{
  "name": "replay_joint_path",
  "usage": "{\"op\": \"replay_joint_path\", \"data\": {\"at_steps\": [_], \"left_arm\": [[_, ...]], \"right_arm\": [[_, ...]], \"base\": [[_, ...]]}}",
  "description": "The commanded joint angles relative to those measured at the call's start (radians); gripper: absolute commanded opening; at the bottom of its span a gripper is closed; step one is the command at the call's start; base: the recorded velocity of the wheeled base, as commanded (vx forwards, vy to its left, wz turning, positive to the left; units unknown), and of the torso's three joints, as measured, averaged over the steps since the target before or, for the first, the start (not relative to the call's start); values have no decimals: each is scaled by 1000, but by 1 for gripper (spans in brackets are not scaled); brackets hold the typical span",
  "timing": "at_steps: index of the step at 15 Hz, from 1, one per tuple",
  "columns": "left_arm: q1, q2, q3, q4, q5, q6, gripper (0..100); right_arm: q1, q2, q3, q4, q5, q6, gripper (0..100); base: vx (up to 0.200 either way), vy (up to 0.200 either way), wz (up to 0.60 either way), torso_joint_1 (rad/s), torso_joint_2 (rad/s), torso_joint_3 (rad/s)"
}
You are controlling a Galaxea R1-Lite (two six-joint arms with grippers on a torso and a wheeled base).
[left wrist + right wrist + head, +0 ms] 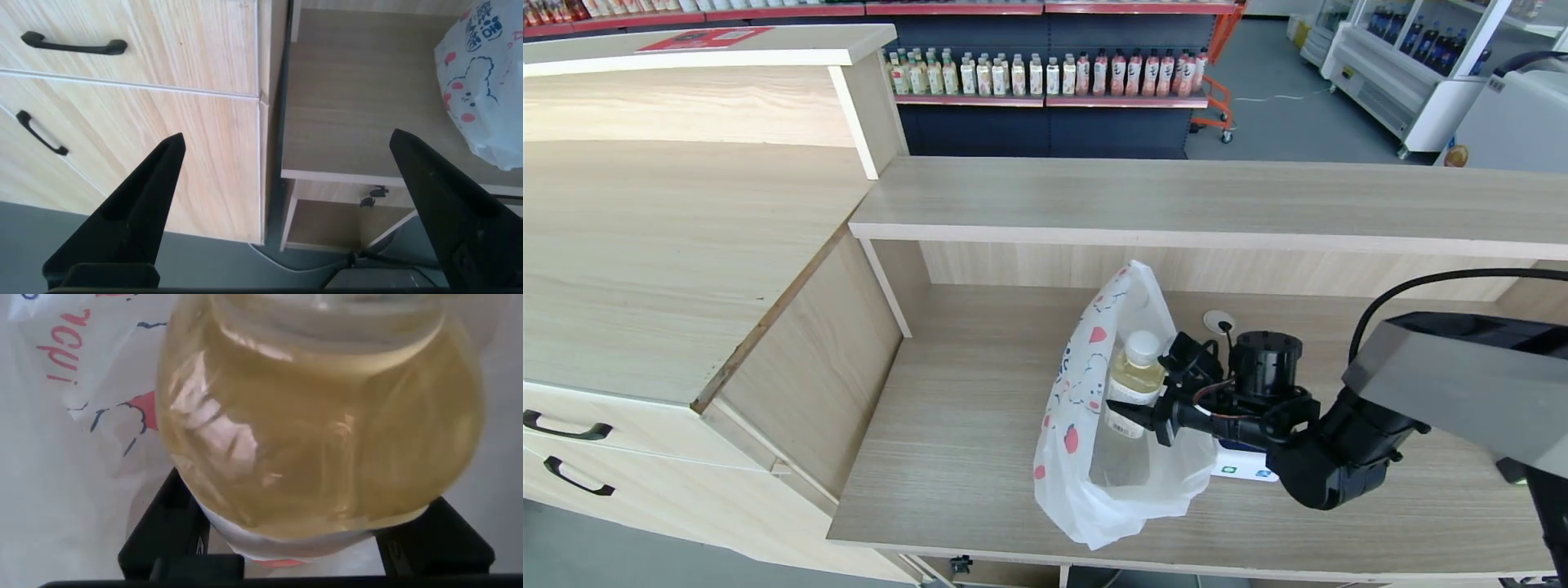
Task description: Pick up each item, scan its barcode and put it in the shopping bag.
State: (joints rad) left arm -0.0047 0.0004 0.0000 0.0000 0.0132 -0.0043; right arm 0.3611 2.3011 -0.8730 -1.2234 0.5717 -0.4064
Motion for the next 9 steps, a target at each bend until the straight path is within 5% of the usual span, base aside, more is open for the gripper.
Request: {"op": "replay_joint_path", "data": {"at_steps": [1, 4, 5, 9], "left_arm": [[0, 0, 0, 0, 1, 0, 100], [0, 0, 0, 0, 1, 0, 100], [0, 0, 0, 0, 1, 0, 100], [0, 0, 0, 0, 1, 0, 100]], "right_arm": [[7, 63, -47, -4, -1, -11, 0], [6, 97, -78, -21, -19, -11, 0], [6, 104, -77, -33, -24, -11, 100], [6, 57, -57, -34, -30, 61, 100]], "base": [[0, 0, 0, 0, 0, 0], [0, 0, 0, 0, 0, 0], [0, 0, 0, 0, 0, 0], [0, 0, 0, 0, 0, 0]]}}
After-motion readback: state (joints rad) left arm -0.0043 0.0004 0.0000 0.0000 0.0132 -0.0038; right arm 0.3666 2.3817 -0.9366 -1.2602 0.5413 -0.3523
